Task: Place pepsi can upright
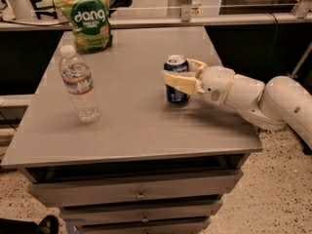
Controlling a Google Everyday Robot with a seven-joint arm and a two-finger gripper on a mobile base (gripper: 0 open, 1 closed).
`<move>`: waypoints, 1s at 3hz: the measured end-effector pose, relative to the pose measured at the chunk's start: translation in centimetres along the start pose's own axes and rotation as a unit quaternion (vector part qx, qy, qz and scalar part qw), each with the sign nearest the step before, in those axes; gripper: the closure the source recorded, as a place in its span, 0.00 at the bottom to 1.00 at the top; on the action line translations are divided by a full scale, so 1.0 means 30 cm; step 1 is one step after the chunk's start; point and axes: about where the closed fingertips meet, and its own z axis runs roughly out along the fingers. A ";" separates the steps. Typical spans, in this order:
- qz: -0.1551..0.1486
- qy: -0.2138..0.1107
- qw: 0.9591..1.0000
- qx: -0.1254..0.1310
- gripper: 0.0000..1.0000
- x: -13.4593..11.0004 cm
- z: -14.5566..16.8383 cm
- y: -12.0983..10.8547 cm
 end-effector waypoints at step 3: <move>0.004 0.016 1.000 -0.001 0.00 0.036 -0.076 0.023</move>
Offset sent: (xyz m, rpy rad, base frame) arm -0.0373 -0.0428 -0.0303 -0.0615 0.0489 0.0105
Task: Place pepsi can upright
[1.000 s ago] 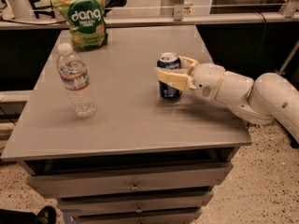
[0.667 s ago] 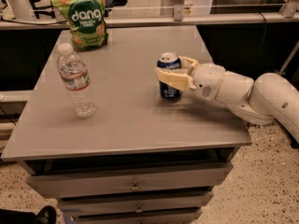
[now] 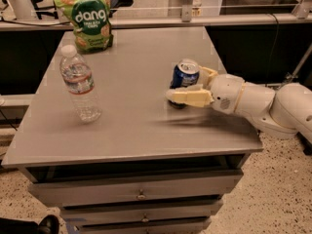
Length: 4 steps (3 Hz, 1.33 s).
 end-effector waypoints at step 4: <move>0.003 0.076 0.995 0.061 0.00 0.028 -0.402 0.005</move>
Offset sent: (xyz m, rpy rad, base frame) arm -0.0549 -0.0962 -0.0232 -0.1474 0.0886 -0.0618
